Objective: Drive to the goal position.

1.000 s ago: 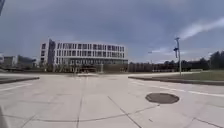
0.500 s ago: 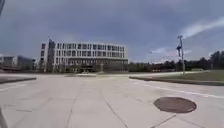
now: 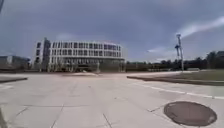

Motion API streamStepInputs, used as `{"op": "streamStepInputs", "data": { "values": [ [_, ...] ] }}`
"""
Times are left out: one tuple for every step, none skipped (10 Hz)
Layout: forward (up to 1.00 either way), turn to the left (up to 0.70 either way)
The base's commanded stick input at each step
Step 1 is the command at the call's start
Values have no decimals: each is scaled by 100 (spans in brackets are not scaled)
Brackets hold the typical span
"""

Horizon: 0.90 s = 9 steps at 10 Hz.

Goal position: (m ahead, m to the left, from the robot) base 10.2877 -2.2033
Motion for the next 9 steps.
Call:
{"op": "streamStepInputs", "data": {
  "values": [
    [100,-4],
    [100,-20],
    [100,-39],
    [100,-12],
    [100,0],
    [100,0],
    [100,0],
    [100,0],
    [100,0]
  ]
}}
